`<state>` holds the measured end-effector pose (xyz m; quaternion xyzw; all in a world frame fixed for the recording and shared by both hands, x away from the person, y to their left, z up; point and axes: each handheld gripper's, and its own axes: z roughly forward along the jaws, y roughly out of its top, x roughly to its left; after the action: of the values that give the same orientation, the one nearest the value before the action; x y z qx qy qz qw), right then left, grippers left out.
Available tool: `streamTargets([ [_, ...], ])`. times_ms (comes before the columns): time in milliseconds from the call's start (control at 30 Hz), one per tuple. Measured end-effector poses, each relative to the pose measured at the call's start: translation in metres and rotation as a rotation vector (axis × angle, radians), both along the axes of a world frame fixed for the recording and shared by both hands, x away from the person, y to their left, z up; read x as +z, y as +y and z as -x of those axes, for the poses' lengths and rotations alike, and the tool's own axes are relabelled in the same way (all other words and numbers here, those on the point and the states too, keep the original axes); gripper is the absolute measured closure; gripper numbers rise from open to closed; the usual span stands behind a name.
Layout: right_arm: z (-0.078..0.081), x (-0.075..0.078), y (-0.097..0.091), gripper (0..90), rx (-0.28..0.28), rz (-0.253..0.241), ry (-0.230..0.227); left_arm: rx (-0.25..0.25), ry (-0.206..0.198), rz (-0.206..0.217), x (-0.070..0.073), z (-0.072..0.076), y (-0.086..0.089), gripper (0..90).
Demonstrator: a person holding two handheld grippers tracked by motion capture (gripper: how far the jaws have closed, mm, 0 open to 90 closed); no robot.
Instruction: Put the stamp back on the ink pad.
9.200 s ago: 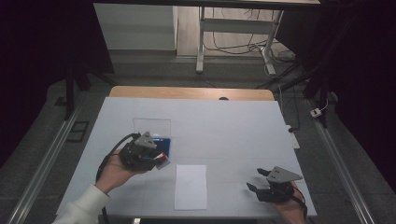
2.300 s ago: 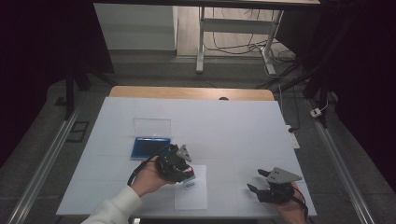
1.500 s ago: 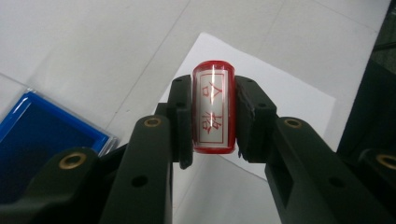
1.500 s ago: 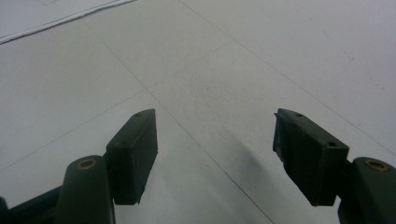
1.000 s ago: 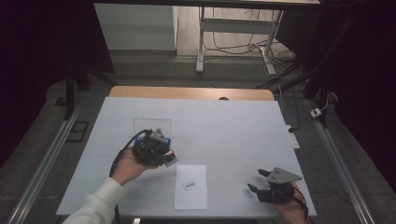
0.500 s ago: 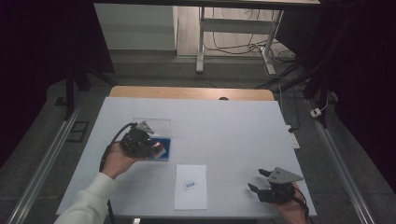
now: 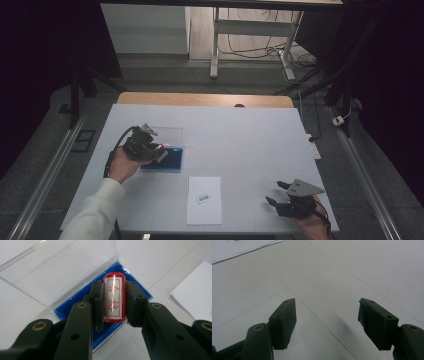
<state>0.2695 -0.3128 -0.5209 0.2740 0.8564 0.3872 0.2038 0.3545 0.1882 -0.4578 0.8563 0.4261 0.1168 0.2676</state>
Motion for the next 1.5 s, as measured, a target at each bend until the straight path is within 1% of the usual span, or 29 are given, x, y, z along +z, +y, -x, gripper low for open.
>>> streamTargets([
  [67, 0.000, 0.000, -0.001, 30.3, -0.002, 0.003, 0.000, 0.007, 0.008, -0.008, -0.003, -0.002, 0.001, 69.8],
  [133, 0.000, 0.000, -0.001, 30.3, -0.003, -0.005, -0.001, 0.013, 0.014, -0.003, -0.007, -0.004, 0.001, 69.8],
  [167, 0.000, 0.000, -0.001, 30.3, -0.001, 0.000, 0.001, 0.009, 0.019, -0.005, -0.009, -0.005, 0.001, 69.8],
  [367, -0.001, -0.001, -0.001, 30.3, 0.000, 0.000, 0.002, 0.005, 0.049, -0.035, -0.023, -0.008, -0.002, 69.7],
  [533, -0.001, 0.000, -0.001, 30.3, -0.003, 0.002, 0.003, 0.001, 0.042, -0.037, -0.024, -0.008, -0.003, 68.6],
  [600, 0.000, -0.001, -0.001, 30.4, -0.002, 0.003, 0.003, 0.007, 0.046, -0.025, -0.023, -0.008, -0.003, 64.4],
  [667, 0.000, 0.000, -0.001, 30.3, -0.002, 0.005, 0.002, 0.010, 0.042, -0.008, -0.022, -0.007, -0.003, 56.2],
  [733, 0.000, 0.000, -0.001, 30.3, -0.002, 0.005, 0.002, 0.017, 0.023, 0.003, -0.020, -0.005, -0.002, 46.3],
  [767, 0.000, 0.000, -0.001, 30.3, -0.004, 0.005, 0.004, 0.020, 0.009, 0.011, -0.019, -0.002, -0.002, 43.1],
  [867, 0.001, 0.000, -0.002, 30.3, -0.004, 0.004, 0.002, 0.013, -0.036, 0.022, -0.016, 0.009, 0.001, 37.0],
  [1000, 0.001, 0.000, -0.002, 30.3, -0.007, 0.002, 0.002, 0.021, -0.086, 0.056, -0.015, 0.030, 0.006, 32.3],
  [1167, 0.001, -0.001, 0.000, 30.3, -0.005, 0.004, 0.005, 0.007, -0.112, 0.086, -0.018, 0.057, 0.009, 32.8],
  [1367, 0.001, -0.001, 0.000, 30.3, 0.000, 0.006, 0.004, -0.014, -0.141, 0.108, -0.026, 0.087, 0.011, 33.5],
  [1400, 0.001, -0.001, 0.000, 30.3, -0.004, 0.012, 0.002, -0.018, -0.144, 0.110, -0.027, 0.092, 0.011, 33.6],
  [1500, 0.001, -0.001, -0.001, 30.3, -0.004, 0.006, 0.006, -0.024, -0.142, 0.147, -0.033, 0.105, 0.012, 33.7],
])
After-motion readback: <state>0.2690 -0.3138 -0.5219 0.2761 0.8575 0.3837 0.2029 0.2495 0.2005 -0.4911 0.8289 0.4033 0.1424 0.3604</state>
